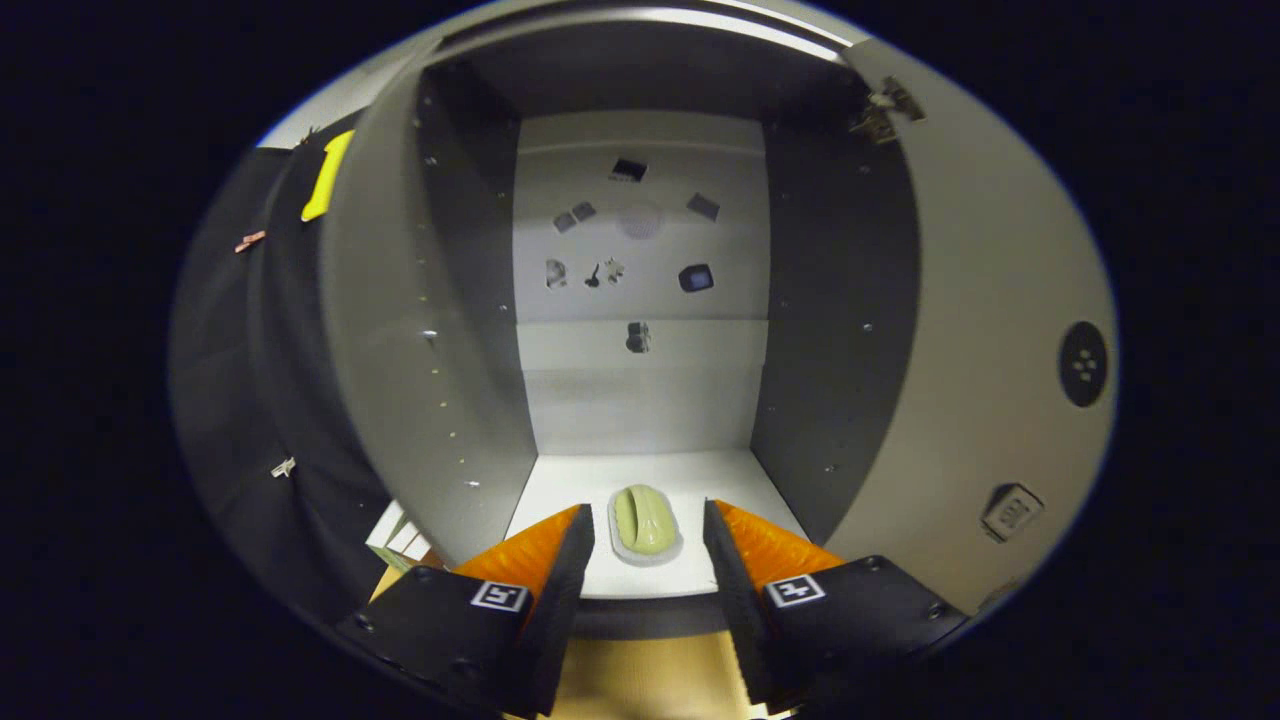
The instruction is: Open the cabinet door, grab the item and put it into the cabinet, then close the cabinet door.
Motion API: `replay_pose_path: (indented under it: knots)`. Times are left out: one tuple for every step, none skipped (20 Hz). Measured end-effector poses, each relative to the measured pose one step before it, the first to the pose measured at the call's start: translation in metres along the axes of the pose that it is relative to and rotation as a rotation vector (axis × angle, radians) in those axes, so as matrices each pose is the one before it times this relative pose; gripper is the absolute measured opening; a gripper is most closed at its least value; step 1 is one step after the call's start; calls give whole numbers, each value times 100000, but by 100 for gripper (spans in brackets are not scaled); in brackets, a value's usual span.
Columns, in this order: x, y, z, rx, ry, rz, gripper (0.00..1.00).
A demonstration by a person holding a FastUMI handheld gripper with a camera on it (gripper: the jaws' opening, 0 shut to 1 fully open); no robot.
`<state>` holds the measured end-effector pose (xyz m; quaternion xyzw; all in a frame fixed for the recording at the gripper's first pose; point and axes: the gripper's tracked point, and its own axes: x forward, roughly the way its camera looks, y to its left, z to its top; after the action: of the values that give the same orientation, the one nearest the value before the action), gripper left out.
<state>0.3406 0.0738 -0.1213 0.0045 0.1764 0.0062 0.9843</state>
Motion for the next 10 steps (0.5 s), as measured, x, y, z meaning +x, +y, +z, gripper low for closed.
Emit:
replay_pose_path:
  knots:
    - [-1779,27,15,1,-2427,267,76]
    - [-1675,159,84,301,-2918,420,81]
    - [-1858,73,236,1046,-4019,426,81]
    - [-1829,112,314,1614,-4537,-10,81]
    - [-1843,76,-91,1977,-2223,338,81]
    - [-2174,89,-308,1776,-1465,400,82]
    - [-1782,-62,-15,839,-1888,-560,83]
    - [-1836,-264,235,-289,-2349,-1090,86]
    - [-2062,-49,17,-1649,-1693,-533,89]
    - [-2014,-227,84,-1596,-708,-1397,90]
